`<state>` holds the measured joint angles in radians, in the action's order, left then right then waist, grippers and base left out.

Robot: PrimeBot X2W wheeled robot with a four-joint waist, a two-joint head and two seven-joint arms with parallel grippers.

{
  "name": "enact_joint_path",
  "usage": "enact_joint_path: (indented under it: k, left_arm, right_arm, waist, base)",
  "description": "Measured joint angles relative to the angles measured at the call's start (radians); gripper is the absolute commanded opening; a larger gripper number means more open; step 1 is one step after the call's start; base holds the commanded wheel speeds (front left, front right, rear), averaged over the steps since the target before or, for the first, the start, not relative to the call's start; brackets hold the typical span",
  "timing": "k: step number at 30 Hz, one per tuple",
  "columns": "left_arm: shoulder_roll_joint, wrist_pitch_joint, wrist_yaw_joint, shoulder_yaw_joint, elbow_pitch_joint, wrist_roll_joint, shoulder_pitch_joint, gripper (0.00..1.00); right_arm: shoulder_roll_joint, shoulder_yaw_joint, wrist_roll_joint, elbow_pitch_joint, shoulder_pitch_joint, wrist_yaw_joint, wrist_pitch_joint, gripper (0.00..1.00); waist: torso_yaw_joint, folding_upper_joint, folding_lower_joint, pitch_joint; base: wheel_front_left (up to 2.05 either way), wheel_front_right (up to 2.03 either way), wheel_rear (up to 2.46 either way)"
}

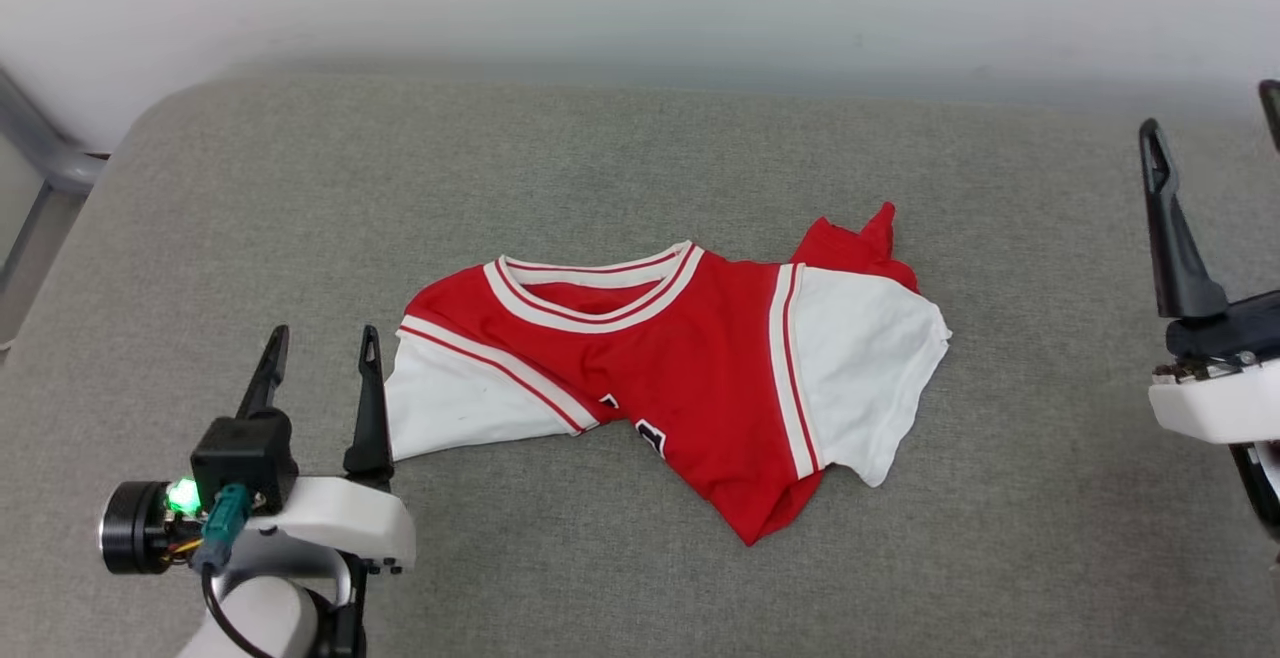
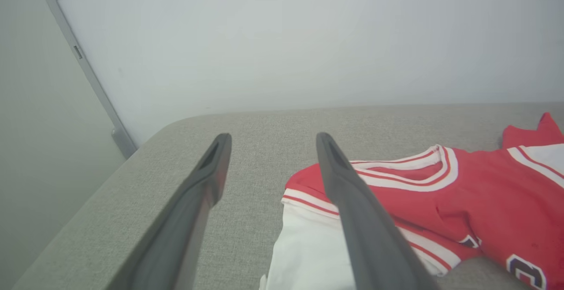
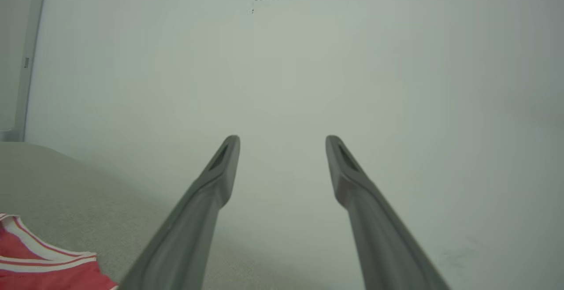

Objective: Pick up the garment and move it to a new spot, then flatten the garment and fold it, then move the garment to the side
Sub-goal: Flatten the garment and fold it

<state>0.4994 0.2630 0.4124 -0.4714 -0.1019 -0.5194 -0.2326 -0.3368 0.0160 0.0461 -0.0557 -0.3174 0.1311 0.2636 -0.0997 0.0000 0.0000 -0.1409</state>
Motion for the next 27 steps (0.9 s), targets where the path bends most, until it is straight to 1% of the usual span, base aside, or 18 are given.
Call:
enact_joint_path:
  k: [3, 6, 11, 14, 16, 18, 20, 23, 25, 27]
  left_arm:
    - [-0.067, 0.0, -0.021, 0.063, 0.031, 0.069, 0.047, 1.0]
    - [-0.117, 0.0, -0.052, 0.108, 0.041, 0.136, 0.086, 1.0]
    - [-0.2, 0.0, -0.096, 0.172, 0.068, 0.226, 0.113, 1.0]
    - [-0.24, 0.0, -0.133, 0.207, 0.068, 0.26, 0.118, 1.0]
    - [-0.267, 0.0, -0.158, 0.224, 0.066, 0.283, 0.123, 1.0]
    - [-0.294, 0.0, -0.177, 0.242, 0.065, 0.302, 0.123, 1.0]
    - [-0.314, 0.0, -0.196, 0.261, 0.066, 0.32, 0.123, 1.0]
    - [-0.35, 0.0, -0.226, 0.286, 0.068, 0.344, 0.118, 1.0]
    - [-0.371, 0.0, -0.243, 0.296, 0.069, 0.359, 0.109, 1.0]
    - [-0.389, 0.0, -0.26, 0.308, 0.071, 0.37, 0.103, 1.0]
  right_arm:
    - [-0.078, -0.091, 0.025, 0.064, -0.044, 0.0, -0.004, 1.0]
    - [-0.148, -0.205, 0.078, 0.109, -0.09, 0.0, -0.083, 1.0]
    - [-0.282, -0.392, 0.209, 0.123, -0.171, 0.0, -0.286, 1.0]
    - [-0.367, -0.524, 0.326, 0.119, -0.205, 0.0, -0.448, 1.0]
    - [-0.413, -0.586, 0.412, 0.109, -0.229, 0.0, -0.543, 1.0]
    - [-0.456, -0.637, 0.47, 0.1, -0.264, 0.0, -0.632, 1.0]
    - [-0.484, -0.678, 0.524, 0.1, -0.29, 0.0, -0.715, 1.0]
    - [-0.496, -0.716, 0.604, 0.118, -0.318, 0.0, -0.827, 1.0]
    - [-0.503, -0.735, 0.637, 0.141, -0.338, 0.0, -0.88, 1.0]
    - [-0.503, -0.749, 0.653, 0.17, -0.359, 0.0, -0.905, 1.0]
  waist:
    - [-0.013, 0.0, 0.0, -0.006]
    - [-0.025, 0.0, 0.0, -0.012]
    - [-0.047, 0.0, 0.0, -0.029]
    - [-0.061, 0.0001, 0.0001, -0.043]
    - [-0.068, 0.0001, 0.0, -0.053]
    - [-0.076, 0.0, 0.0001, -0.064]
    - [-0.083, 0.0, 0.0, -0.077]
    - [-0.096, 0.0001, 0.0001, -0.098]
    - [-0.106, 0.0001, 0.0001, -0.112]
    - [-0.117, 0.0, 0.0001, -0.129]
  base:
    - [0.0, 0.0, 0.0]
    - [0.0, 0.0, 0.0]
    - [0.0, 0.0, 0.0]
    - [0.0, 0.0, 0.0]
    - [0.0, 0.0, 0.0]
    - [0.0, 0.0, 0.0]
    - [0.0, 0.0, 0.0]
    - [0.0, 0.0, 0.0]
    - [0.0, 0.0, 0.0]
    - [0.0, 0.0, 0.0]
